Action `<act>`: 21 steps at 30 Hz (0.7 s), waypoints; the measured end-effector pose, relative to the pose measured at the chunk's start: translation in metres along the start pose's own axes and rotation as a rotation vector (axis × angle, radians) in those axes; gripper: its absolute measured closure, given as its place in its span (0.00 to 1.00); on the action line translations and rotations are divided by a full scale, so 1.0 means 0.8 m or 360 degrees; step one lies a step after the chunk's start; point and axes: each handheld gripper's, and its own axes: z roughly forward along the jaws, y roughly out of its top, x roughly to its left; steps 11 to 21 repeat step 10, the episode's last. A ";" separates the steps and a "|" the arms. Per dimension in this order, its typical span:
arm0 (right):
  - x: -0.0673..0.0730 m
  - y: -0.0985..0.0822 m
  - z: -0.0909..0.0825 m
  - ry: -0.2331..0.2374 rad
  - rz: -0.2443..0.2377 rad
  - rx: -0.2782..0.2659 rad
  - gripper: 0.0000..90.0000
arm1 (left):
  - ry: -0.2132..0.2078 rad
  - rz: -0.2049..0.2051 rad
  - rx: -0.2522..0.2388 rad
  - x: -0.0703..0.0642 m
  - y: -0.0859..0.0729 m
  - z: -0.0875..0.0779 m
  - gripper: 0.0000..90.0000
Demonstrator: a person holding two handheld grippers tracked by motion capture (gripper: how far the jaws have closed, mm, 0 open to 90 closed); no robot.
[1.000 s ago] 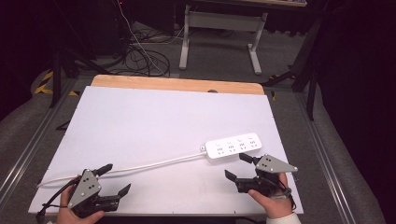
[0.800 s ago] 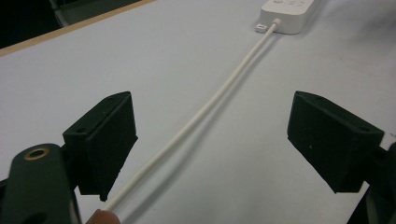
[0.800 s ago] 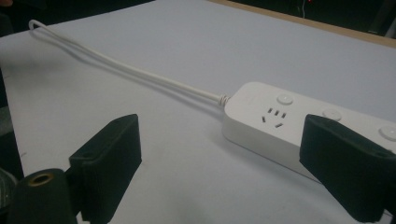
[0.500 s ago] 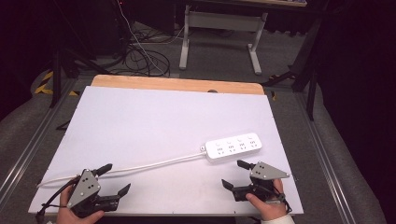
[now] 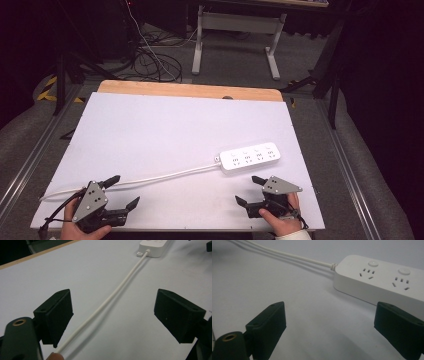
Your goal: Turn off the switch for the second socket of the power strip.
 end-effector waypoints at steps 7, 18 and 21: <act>0.002 0.002 -0.003 -0.0019 -0.0097 -0.0062 0.11 | -0.0023 -0.0025 -0.0008 0.002 0.000 0.000 0.18; 0.002 0.002 -0.003 -0.0036 -0.0137 -0.0061 0.12 | -0.0022 -0.0027 -0.0009 0.002 0.000 0.000 0.18; 0.002 0.002 -0.003 -0.0036 -0.0137 -0.0061 0.12 | -0.0022 -0.0027 -0.0009 0.002 0.000 0.000 0.18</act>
